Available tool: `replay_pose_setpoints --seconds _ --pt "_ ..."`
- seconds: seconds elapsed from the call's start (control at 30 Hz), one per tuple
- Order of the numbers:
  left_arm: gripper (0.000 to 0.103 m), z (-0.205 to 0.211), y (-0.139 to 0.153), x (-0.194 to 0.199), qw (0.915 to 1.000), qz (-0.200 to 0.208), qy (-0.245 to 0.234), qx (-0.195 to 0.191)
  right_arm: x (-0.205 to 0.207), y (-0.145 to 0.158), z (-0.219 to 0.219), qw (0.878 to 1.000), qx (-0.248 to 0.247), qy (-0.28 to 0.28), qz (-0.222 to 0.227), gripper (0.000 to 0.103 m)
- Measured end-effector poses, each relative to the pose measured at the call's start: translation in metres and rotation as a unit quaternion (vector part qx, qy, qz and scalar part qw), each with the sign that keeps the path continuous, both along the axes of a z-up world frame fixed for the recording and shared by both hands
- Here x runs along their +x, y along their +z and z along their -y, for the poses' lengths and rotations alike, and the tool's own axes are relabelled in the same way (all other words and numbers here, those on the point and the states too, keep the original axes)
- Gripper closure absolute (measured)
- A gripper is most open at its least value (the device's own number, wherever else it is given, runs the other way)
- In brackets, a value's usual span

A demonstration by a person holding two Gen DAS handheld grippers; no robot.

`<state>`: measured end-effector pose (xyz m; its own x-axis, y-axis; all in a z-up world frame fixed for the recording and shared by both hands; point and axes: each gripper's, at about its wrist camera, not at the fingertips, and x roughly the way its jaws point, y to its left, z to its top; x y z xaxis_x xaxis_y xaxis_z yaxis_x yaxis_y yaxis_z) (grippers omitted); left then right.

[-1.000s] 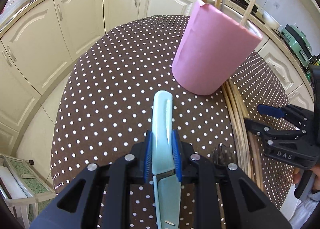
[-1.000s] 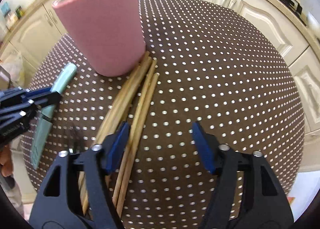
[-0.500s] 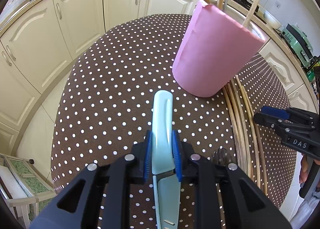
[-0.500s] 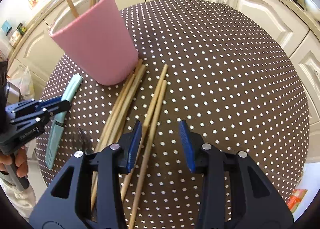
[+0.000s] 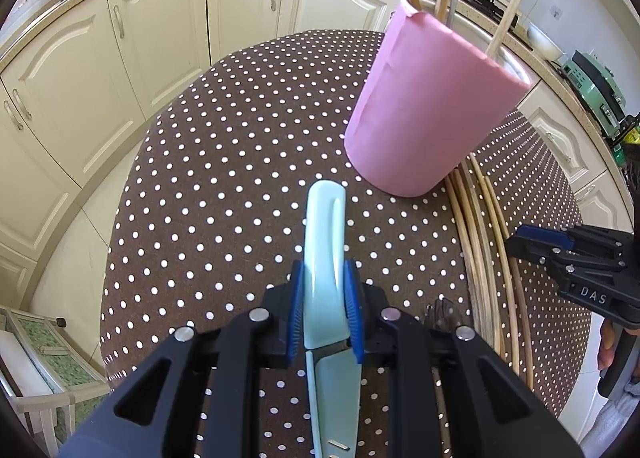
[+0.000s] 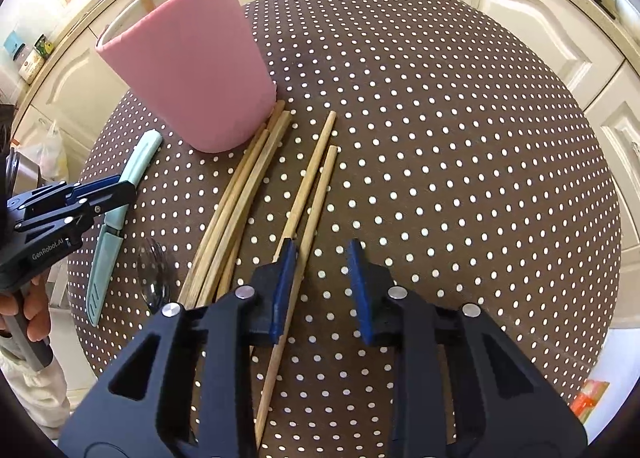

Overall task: Organize utensils
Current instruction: 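Grasp the light-blue knife with the left tool while the right tool grasps a chopstick, then lift the knife and chopstick and carry both over the pink cup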

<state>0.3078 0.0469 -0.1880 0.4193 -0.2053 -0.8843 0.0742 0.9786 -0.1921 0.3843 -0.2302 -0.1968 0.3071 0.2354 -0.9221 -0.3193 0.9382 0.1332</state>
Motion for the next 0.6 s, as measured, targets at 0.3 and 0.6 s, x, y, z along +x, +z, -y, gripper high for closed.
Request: replay_pose_setpoints --seconds 0.3,0.6 --pt "0.084 0.001 0.005 -0.004 0.9998 0.016 0.009 -0.013 -0.018 -0.005 -0.015 0.998 -0.052 0.02 0.033 0.092" --pt "0.084 -0.008 0.046 -0.03 0.993 0.105 0.011 -0.053 -0.043 0.019 0.005 0.996 0.013 0.011 0.085 0.097"
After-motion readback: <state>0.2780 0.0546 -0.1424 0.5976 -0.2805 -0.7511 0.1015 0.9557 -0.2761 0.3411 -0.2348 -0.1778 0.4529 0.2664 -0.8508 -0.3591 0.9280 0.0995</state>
